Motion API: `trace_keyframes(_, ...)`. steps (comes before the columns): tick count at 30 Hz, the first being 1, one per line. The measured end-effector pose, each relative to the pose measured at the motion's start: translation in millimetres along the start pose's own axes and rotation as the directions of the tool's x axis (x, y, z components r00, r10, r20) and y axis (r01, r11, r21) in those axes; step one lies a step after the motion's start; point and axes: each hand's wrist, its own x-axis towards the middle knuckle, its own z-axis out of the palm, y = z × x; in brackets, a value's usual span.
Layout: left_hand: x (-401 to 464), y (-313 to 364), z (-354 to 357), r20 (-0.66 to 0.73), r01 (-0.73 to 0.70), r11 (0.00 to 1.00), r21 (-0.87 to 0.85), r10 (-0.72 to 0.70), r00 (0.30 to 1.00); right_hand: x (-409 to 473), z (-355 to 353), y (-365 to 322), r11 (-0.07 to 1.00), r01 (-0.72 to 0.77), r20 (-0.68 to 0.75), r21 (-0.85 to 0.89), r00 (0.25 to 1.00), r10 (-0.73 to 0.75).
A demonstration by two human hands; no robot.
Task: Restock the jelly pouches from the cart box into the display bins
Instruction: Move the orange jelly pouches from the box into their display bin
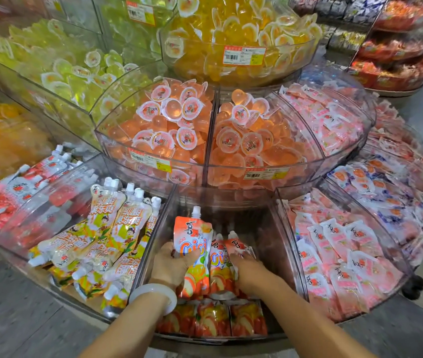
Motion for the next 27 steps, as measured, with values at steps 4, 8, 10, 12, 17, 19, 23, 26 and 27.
trace_keyframes(4,0.0,2.9,-0.5,0.043,0.067,0.995,-0.071,-0.065,0.997,-16.7,-34.1,-8.9,0.984,0.101,-0.062,0.150,0.994,-0.092)
trace_keyframes(8,-2.0,6.5,3.4,0.129,0.125,0.972,-0.199,-0.101,0.986,-30.7,-56.6,-31.2,0.763,0.199,-0.215,0.615,0.973,-0.081)
trace_keyframes(10,-0.9,8.1,4.1,0.154,0.143,0.960,-0.242,-0.108,0.982,-33.2,-57.1,-38.4,0.624,0.155,-0.127,0.766,0.988,-0.089)
trace_keyframes(12,2.0,8.8,2.7,0.163,0.153,0.952,-0.265,-0.112,0.980,-32.1,-51.6,-41.9,0.585,0.147,-0.128,0.798,0.989,-0.074)
trace_keyframes(17,4.7,5.4,2.9,0.084,0.092,0.995,-0.044,-0.088,0.993,-17.7,-25.4,-45.7,0.598,0.134,-0.213,0.791,0.975,0.062)
trace_keyframes(19,6.2,-0.7,2.0,0.121,-0.006,0.985,0.170,-0.015,0.993,-12.8,-16.0,-45.0,0.679,0.143,-0.258,0.720,0.964,0.070)
trace_keyframes(23,12.3,-25.7,0.0,0.312,-0.192,0.672,0.716,-0.063,0.948,-14.3,-0.3,-40.3,0.943,0.177,-0.194,0.282,0.973,-0.125)
trace_keyframes(26,3.9,-27.0,-2.5,0.340,-0.248,0.544,0.802,-0.074,0.938,-16.4,7.2,-39.9,0.948,0.226,-0.113,0.223,0.972,-0.205)
trace_keyframes(27,1.3,-25.3,-2.2,0.351,-0.269,0.545,0.794,-0.051,0.935,-17.6,8.4,-41.3,0.946,0.240,-0.120,0.219,0.969,-0.218)
